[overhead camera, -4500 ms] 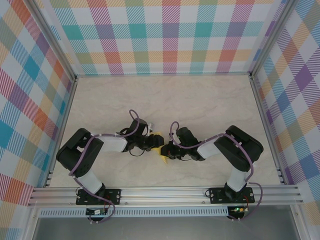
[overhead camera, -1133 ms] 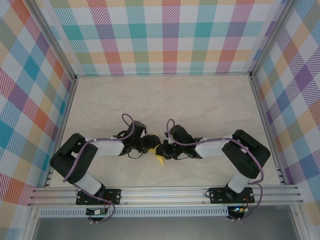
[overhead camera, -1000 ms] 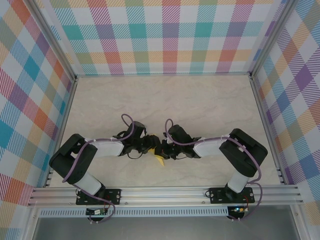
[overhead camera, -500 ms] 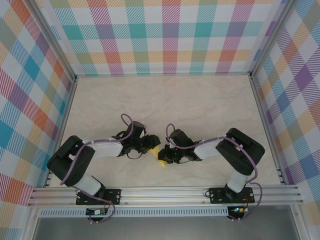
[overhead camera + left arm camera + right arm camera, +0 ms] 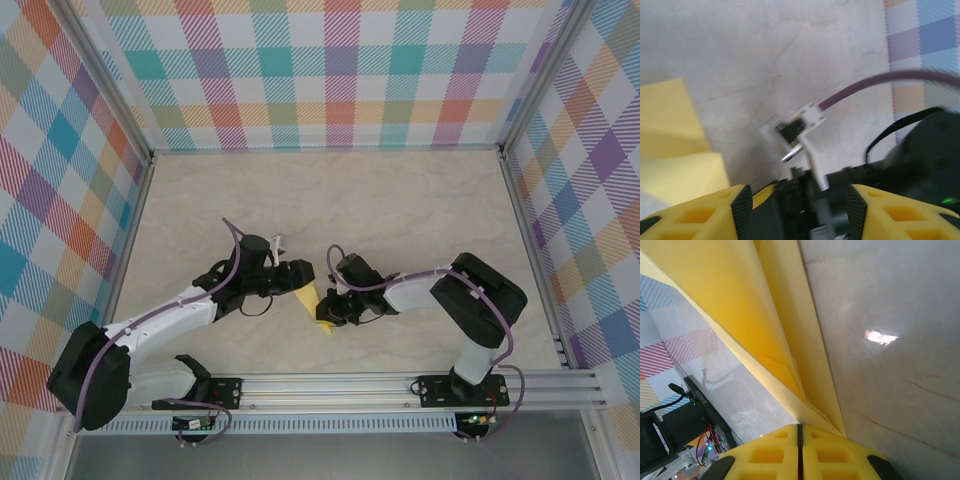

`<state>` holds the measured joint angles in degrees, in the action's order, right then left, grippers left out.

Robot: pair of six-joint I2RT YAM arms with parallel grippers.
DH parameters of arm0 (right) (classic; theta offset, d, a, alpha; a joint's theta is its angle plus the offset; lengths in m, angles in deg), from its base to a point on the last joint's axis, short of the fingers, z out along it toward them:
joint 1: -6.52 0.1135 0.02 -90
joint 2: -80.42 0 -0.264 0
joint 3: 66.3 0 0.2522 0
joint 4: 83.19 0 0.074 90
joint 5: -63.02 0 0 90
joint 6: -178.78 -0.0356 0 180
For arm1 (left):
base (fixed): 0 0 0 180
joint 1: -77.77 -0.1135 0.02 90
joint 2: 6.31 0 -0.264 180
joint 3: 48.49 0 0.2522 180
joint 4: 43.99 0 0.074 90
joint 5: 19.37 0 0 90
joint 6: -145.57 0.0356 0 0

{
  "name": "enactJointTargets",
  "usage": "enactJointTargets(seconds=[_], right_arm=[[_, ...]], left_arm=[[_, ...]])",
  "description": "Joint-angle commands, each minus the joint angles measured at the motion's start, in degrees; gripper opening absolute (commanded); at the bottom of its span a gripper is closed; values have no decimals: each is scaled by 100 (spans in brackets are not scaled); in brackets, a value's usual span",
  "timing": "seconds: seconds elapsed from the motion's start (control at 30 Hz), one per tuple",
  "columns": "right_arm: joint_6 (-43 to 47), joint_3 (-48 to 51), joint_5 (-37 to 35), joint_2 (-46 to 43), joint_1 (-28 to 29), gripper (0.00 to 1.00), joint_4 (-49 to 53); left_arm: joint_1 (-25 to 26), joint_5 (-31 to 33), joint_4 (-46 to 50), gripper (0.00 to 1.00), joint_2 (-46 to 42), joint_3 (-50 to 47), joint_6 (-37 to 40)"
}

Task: Fold a paper plane with a square sheet of paper (pick it up from the middle)
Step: Fold the wing for the fifth time at the center of the table.

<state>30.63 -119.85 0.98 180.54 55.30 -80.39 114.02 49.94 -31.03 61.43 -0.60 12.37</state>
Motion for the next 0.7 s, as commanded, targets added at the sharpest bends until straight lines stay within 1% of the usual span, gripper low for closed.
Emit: enactJointTargets(seconds=[0.0,0.27,0.37,0.67], right_arm=[[156,93,-252,369,16,9,1003],[153,38,-261,395,16,9,1120],[155,20,-277,396,18,9,1159],[147,14,-262,397,18,9,1222]], left_arm=[[58,-87,-303,54,26,-449,54],[55,-76,-894,53,367,-538,201],[55,-165,-1203,53,587,-487,190],[-14,18,-1382,52,1442,-251,281]])
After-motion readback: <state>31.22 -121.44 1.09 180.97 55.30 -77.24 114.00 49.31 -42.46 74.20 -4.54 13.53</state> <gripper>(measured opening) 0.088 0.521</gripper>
